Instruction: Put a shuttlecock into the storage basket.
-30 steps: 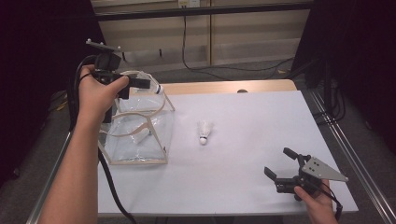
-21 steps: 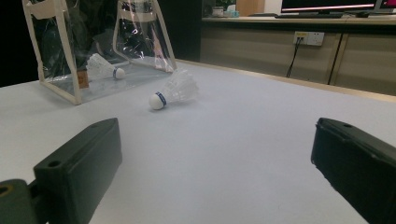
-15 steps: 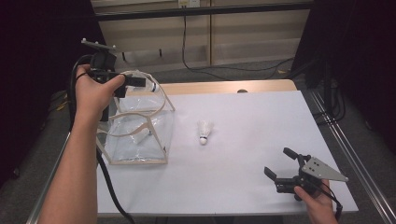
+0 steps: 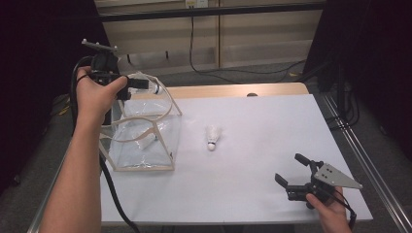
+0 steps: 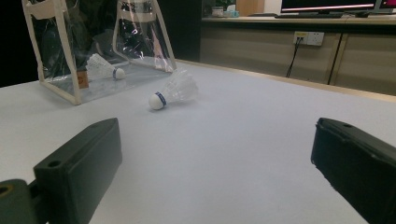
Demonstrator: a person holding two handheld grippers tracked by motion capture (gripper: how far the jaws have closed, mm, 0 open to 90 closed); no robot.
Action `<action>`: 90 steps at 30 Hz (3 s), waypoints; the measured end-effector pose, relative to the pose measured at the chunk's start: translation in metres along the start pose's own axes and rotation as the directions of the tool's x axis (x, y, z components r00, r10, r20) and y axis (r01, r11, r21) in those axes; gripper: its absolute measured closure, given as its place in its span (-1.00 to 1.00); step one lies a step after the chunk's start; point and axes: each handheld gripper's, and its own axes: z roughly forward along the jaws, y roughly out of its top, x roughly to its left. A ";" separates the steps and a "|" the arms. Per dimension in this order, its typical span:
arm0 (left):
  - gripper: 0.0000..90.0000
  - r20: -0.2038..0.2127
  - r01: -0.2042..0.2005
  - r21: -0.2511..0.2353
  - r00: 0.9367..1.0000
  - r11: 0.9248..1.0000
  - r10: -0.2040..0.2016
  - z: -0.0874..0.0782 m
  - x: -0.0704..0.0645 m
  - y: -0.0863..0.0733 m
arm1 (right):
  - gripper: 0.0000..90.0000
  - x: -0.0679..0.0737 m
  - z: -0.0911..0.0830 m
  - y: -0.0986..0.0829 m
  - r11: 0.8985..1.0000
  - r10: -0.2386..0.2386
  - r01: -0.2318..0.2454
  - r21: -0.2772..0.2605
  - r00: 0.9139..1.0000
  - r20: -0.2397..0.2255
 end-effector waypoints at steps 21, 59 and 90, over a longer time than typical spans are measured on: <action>1.00 -0.062 0.008 0.016 0.998 1.000 -0.007 0.007 0.013 -0.009 | -0.97 0.000 0.000 0.000 1.000 -0.001 0.001 0.001 1.000 0.001; 1.00 -0.068 0.013 0.072 0.998 0.997 -0.008 0.025 0.021 -0.023 | -0.97 0.000 0.000 0.000 1.000 -0.002 0.002 0.001 1.000 -0.001; 1.00 -0.084 0.031 0.081 0.996 0.996 -0.024 0.043 0.028 -0.025 | -0.97 0.000 0.000 0.000 1.000 0.000 0.000 -0.005 1.000 -0.006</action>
